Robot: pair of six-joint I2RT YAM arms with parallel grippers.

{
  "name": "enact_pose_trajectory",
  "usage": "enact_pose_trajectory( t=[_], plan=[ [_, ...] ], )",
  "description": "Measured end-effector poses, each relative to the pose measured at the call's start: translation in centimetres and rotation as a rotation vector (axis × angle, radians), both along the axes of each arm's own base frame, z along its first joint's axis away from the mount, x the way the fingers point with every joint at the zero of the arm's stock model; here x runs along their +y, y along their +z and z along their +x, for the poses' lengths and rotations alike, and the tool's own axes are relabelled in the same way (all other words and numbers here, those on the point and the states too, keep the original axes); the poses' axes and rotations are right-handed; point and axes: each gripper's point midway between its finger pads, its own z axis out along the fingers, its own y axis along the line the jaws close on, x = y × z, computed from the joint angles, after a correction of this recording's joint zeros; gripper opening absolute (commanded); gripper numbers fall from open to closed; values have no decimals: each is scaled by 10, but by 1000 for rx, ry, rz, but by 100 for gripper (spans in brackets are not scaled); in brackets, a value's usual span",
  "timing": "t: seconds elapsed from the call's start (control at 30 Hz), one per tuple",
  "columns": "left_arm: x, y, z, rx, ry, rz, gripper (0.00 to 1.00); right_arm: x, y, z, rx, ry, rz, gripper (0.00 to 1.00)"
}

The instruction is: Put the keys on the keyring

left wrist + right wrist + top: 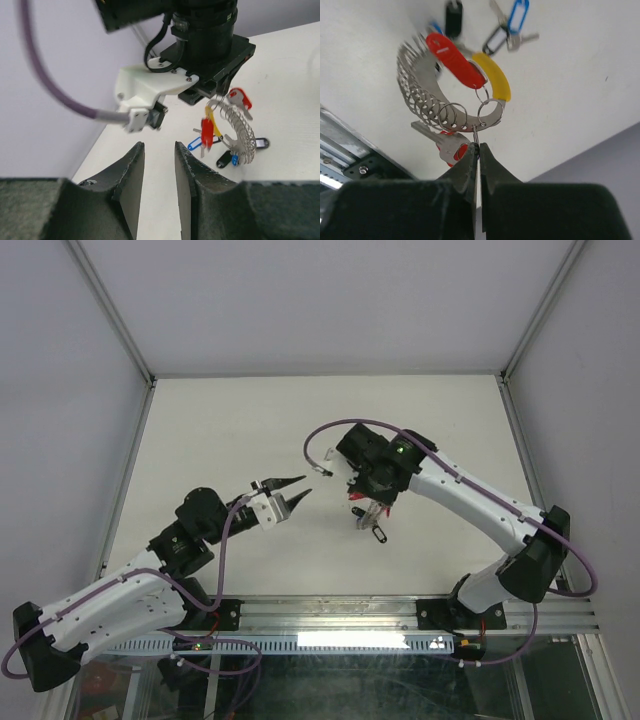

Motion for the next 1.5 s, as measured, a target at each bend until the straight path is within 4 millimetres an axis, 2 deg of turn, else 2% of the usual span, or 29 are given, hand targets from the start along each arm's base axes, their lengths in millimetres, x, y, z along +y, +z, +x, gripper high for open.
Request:
enact_pose_trajectory(
  t=[0.1, 0.13, 0.17, 0.3, 0.37, 0.5, 0.6, 0.77, 0.9, 0.97, 1.03, 1.1, 1.3, 1.5],
  plan=[
    [5, -2, 4, 0, 24, 11, 29, -43, -20, 7, 44, -121, -93, 0],
    [8, -2, 6, -2, 36, 11, 29, -48, -21, 8, 54, -144, -101, 0],
    [11, -1, 7, -4, 47, 8, 29, -47, -18, 8, 58, -152, -97, 0],
    [15, 1, 10, -8, 66, 1, 30, 0, 5, 0, 11, -46, 9, 0],
    [13, -2, 11, 0, 64, 7, 31, 12, 6, -7, 19, -9, 41, 0],
    [5, -11, 12, 33, 40, 21, 30, 15, -1, -9, 52, -9, 67, 0],
    [-2, -15, 9, 64, 4, 17, 29, 18, 0, -12, 62, -3, 110, 0],
    [-22, -28, 2, 138, -91, 16, 35, 26, 20, -20, 41, 31, 243, 0],
    [-35, -36, -4, 195, -158, 7, 36, 32, 36, -25, 13, 59, 342, 0],
    [-39, -36, -7, 216, -187, -5, 32, 35, 40, -26, 2, 75, 376, 0],
    [-44, -34, -10, 231, -211, -13, 25, 38, 42, -28, -3, 87, 398, 0],
    [-48, -30, -10, 242, -231, -22, 22, 41, 41, -29, -5, 97, 409, 0],
    [-60, -19, -11, 257, -277, -32, 27, 51, 39, -32, -11, 141, 433, 0],
    [-66, -25, -9, 280, -288, -8, 33, 57, 45, -34, -34, 172, 464, 0]
  ],
)
